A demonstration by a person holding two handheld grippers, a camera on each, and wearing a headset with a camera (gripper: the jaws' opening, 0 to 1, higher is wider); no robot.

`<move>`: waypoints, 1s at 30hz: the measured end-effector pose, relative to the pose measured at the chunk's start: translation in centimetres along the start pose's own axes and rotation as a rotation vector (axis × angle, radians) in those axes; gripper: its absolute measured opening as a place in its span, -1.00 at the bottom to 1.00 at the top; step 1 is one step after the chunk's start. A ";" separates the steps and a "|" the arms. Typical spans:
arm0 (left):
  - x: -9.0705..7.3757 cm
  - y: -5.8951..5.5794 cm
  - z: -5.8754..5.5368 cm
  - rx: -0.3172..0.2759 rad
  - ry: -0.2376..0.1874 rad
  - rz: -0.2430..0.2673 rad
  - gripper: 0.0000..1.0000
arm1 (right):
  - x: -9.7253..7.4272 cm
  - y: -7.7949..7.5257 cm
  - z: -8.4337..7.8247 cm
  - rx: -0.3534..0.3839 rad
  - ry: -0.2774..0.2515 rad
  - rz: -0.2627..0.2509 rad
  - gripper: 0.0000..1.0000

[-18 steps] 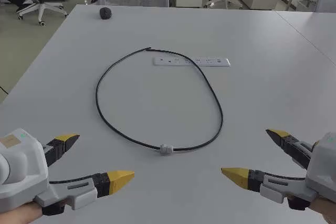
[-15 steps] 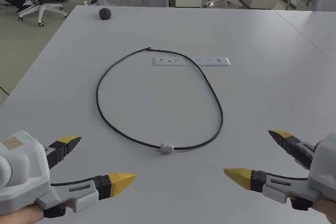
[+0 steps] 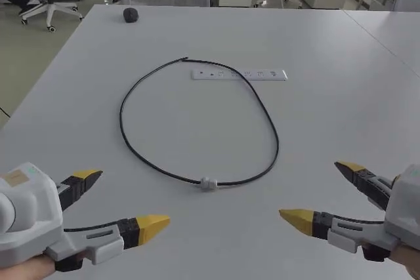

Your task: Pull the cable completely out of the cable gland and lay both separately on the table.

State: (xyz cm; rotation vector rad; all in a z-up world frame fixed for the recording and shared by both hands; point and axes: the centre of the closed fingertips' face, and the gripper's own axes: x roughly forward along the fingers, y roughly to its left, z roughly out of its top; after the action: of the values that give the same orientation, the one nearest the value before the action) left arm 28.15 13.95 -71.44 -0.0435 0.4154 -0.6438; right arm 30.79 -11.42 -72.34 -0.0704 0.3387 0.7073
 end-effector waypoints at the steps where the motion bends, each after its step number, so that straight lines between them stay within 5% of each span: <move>1: 0.0 0.0 0.0 -0.003 0.001 -0.001 0.90 | 0.0 0.0 0.0 0.000 -0.001 -0.001 0.93; 30: 1.0 0.2 -0.2 0.005 0.018 -0.015 0.87 | 1.3 -0.3 0.1 -0.019 0.024 0.026 0.84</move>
State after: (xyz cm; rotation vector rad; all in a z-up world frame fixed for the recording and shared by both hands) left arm 28.91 13.57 -72.02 -0.0360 0.4308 -0.6607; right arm 31.91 -10.79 -72.72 -0.0924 0.3569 0.7354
